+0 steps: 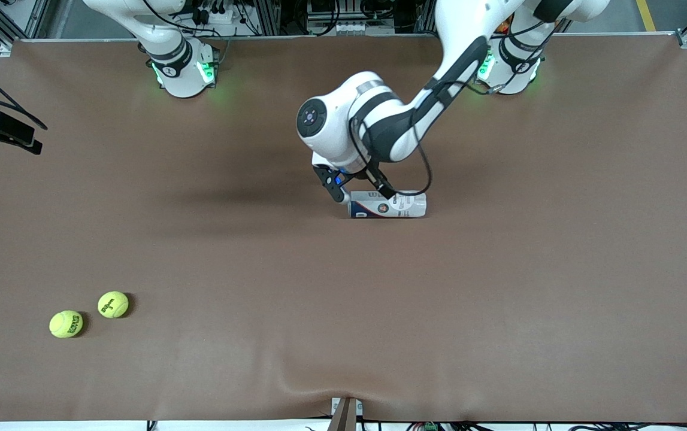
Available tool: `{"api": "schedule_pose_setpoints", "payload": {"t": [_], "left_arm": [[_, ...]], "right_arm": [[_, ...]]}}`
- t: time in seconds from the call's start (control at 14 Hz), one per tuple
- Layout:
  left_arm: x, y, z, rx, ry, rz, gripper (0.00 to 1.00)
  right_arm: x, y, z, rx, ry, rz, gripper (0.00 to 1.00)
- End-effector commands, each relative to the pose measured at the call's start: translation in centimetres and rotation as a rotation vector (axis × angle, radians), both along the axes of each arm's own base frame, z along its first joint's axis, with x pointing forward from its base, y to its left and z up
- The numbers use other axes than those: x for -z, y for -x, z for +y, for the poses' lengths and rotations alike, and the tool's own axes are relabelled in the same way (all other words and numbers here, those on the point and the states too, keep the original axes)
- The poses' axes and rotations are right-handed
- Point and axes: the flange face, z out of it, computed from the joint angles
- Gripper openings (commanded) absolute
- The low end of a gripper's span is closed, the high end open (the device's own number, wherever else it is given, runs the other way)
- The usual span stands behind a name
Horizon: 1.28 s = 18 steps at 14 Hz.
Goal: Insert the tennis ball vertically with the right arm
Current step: 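Reach the left gripper down to the clear Wilson tube, then grasp the tube at its closed end with the left gripper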
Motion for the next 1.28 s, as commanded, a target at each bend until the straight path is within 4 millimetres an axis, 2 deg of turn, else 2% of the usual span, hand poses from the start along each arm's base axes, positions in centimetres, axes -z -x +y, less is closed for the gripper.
{"api": "schedule_pose_setpoints", "payload": {"t": [0.0,0.14,0.43,0.64,0.86,1.21], "left_arm": [[1.5,-1.1,0.6,0.185,-0.019,0.094,1.00],[2.6,-1.5,0.7,0.300,-0.004,0.157,1.00],[4.2,-1.6,0.4,0.407,0.011,0.197,1.00],[4.2,-1.7,0.4,0.417,0.005,0.194,1.00],[5.2,-2.6,1.2,0.433,0.003,0.209,1.00],[7.3,-1.2,-0.2,0.434,0.009,0.202,1.00]], "right_arm": [[-0.4,0.0,-0.1,-0.004,-0.003,0.001,1.00],[-0.4,0.0,-0.1,-0.004,-0.003,0.001,1.00],[-0.4,0.0,-0.1,-0.004,-0.003,0.001,1.00],[-0.4,0.0,-0.1,-0.004,-0.003,0.001,1.00],[-0.4,0.1,-0.1,-0.004,-0.003,0.003,1.00],[-0.4,0.0,-0.1,-0.004,-0.003,0.001,1.00]]}}
